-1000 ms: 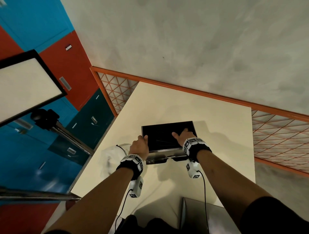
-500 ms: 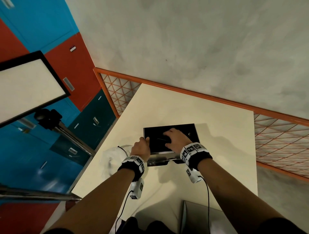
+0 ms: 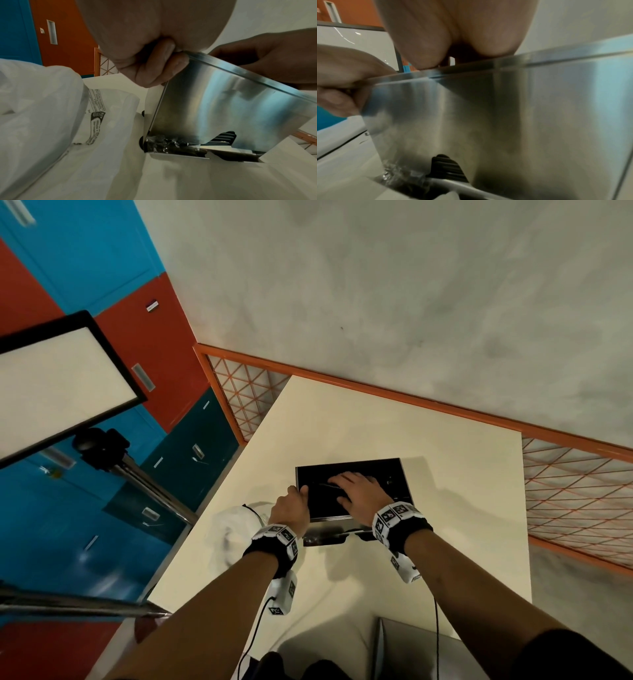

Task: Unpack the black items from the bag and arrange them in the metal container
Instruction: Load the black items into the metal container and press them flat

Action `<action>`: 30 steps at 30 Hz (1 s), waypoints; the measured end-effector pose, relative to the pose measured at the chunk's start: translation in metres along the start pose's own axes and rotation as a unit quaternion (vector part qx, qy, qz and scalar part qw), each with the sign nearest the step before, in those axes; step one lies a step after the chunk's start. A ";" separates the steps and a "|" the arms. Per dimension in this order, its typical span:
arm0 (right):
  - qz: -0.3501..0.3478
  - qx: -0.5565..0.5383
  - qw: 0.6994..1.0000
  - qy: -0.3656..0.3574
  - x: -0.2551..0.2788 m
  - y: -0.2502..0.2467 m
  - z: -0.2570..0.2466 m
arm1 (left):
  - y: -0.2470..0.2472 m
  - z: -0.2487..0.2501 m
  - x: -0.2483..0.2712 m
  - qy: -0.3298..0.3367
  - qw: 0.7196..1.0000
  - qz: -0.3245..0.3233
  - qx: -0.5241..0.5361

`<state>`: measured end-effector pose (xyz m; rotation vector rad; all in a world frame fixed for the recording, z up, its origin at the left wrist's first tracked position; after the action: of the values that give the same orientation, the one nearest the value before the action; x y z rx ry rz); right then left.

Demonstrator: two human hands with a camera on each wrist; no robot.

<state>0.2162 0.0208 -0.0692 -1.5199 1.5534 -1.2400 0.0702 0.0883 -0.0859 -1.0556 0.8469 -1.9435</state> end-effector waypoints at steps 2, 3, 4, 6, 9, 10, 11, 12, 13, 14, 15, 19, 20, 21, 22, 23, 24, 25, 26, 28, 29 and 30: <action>-0.007 0.018 0.999 0.031 -0.004 0.002 0.006 | 0.000 -0.001 0.000 0.000 1.000 -0.001 0.002; -0.025 0.019 0.998 0.054 -0.006 0.005 0.011 | 0.000 -0.001 0.000 -0.001 1.000 -0.002 0.001; -0.045 0.017 0.996 0.075 -0.008 0.009 0.014 | 0.000 -0.001 0.000 0.000 1.000 -0.002 -0.001; -0.073 0.023 0.992 0.099 -0.010 0.014 0.017 | 0.000 0.000 0.000 0.001 1.000 0.000 -0.005; -0.094 0.038 0.989 0.105 -0.009 0.018 0.012 | 0.001 -0.001 0.000 -0.002 1.000 -0.002 -0.007; -0.101 0.042 0.988 0.106 -0.007 0.018 0.011 | 0.001 -0.001 0.000 -0.003 1.000 -0.003 -0.008; -0.107 0.045 0.988 0.106 -0.006 0.018 0.010 | 0.001 -0.001 -0.001 -0.003 1.000 -0.003 -0.007; -0.113 0.046 0.987 0.106 -0.004 0.018 0.009 | 0.002 -0.001 -0.001 -0.002 1.000 -0.004 -0.007; -0.116 0.046 0.987 0.103 -0.002 0.018 0.009 | 0.002 -0.001 -0.001 -0.003 1.000 -0.004 -0.006; -0.112 0.045 0.988 0.093 -0.001 0.017 0.008 | 0.001 -0.002 -0.001 -0.005 1.000 -0.003 -0.006; -0.099 0.043 0.991 0.078 0.000 0.016 0.007 | 0.002 -0.002 -0.001 -0.006 1.000 -0.001 -0.006; -0.024 0.012 1.000 0.007 0.007 0.007 0.000 | 0.002 -0.002 -0.002 -0.004 1.000 0.002 -0.003; -0.031 -0.001 0.999 -0.008 0.010 0.009 -0.002 | 0.002 -0.002 -0.002 -0.004 1.000 0.002 -0.003; -0.042 -0.007 0.999 -0.024 0.012 0.012 -0.005 | 0.003 -0.003 -0.002 -0.005 1.000 0.001 -0.003; -0.053 -0.007 0.998 -0.037 0.014 0.015 -0.007 | 0.003 -0.003 -0.002 -0.004 1.000 0.001 -0.004; -0.061 -0.006 0.997 -0.047 0.015 0.016 -0.009 | 0.003 -0.003 -0.002 -0.004 1.000 0.000 -0.004; -0.066 -0.009 0.996 -0.054 0.015 0.016 -0.011 | 0.003 -0.002 -0.002 -0.004 1.000 -0.001 -0.005; -0.066 -0.018 0.996 -0.057 0.015 0.015 -0.013 | 0.003 -0.002 -0.002 -0.004 1.000 -0.002 -0.006; -0.062 -0.033 0.996 -0.054 0.013 0.013 -0.012 | 0.003 -0.002 -0.002 -0.004 1.000 -0.002 -0.005; -0.044 -0.069 0.996 -0.032 0.010 0.005 -0.010 | 0.003 -0.002 -0.002 -0.002 1.000 -0.006 -0.004; -0.033 -0.083 0.996 -0.019 0.009 0.001 -0.008 | 0.003 -0.002 -0.002 -0.001 1.000 -0.007 -0.003; -0.026 -0.091 0.996 -0.007 0.007 -0.002 -0.006 | 0.003 -0.002 -0.002 0.001 1.000 -0.007 -0.003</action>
<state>0.2110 0.0155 -0.0638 -1.6888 1.6645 -1.1386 0.0705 0.0892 -0.0896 -1.0668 0.8486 -1.9547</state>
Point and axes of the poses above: each hand's wrist, its own x-axis away from the middle knuckle, its own y-axis out of the palm, z = x × y, the point moved 9 cm from there along -x, towards the middle knuckle
